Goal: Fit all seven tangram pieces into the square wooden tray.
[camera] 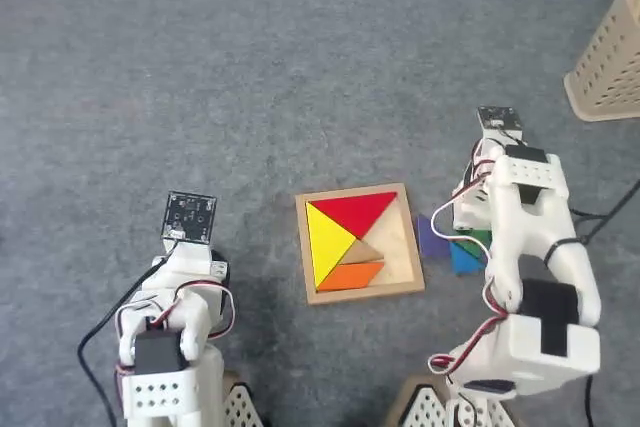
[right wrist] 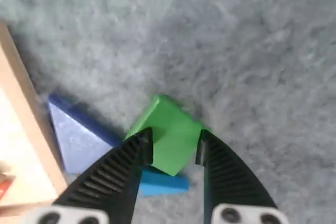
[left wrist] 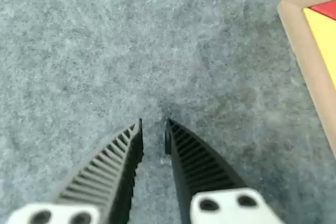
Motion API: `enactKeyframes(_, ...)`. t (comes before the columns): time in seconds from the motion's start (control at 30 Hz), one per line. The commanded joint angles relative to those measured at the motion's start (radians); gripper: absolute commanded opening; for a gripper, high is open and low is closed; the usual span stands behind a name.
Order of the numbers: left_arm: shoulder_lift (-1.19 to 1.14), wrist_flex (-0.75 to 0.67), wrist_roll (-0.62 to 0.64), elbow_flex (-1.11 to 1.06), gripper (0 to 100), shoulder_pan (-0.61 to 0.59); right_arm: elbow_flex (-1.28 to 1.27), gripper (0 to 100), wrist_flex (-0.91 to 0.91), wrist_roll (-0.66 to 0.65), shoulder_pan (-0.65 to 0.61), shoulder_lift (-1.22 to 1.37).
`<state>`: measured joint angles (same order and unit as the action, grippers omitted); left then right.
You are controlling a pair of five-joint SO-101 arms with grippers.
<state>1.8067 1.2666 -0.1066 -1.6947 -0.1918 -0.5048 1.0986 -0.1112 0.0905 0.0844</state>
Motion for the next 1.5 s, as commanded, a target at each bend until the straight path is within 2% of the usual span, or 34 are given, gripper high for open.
enactKeyframes(0.0,0.021,0.000,0.008,0.010,7,0.003,0.075,14.9,-0.012,0.009,-0.010,0.065)
enactKeyframes(0.27,0.021,0.000,0.008,0.010,7,0.003,0.209,14.9,-0.007,0.017,0.028,0.131)
enactKeyframes(0.43,0.021,0.000,0.008,0.010,7,0.003,0.336,14.8,0.120,0.080,0.025,0.084)
enactKeyframes(0.57,0.021,0.000,0.008,0.010,7,0.003,0.328,14.7,0.170,0.094,0.007,0.004)
enactKeyframes(0.7,0.021,0.000,0.008,0.010,7,0.003,0.155,14.7,0.148,0.051,-0.028,-0.127)
enactKeyframes(0.8,0.021,0.000,0.008,0.010,7,0.003,-0.026,14.6,0.070,-0.026,-0.070,-0.265)
enactKeyframes(0.93,0.021,0.000,0.008,0.010,7,0.003,-0.149,14.8,0.056,-0.126,-0.102,-0.371)
enactKeyframes(1.2,0.021,0.000,0.008,0.010,7,0.003,-0.160,14.8,0.081,-0.331,-0.105,-0.323)
enactKeyframes(1.47,0.021,0.000,0.008,0.010,7,0.003,-0.155,14.7,-0.008,-0.316,-0.104,-0.222)
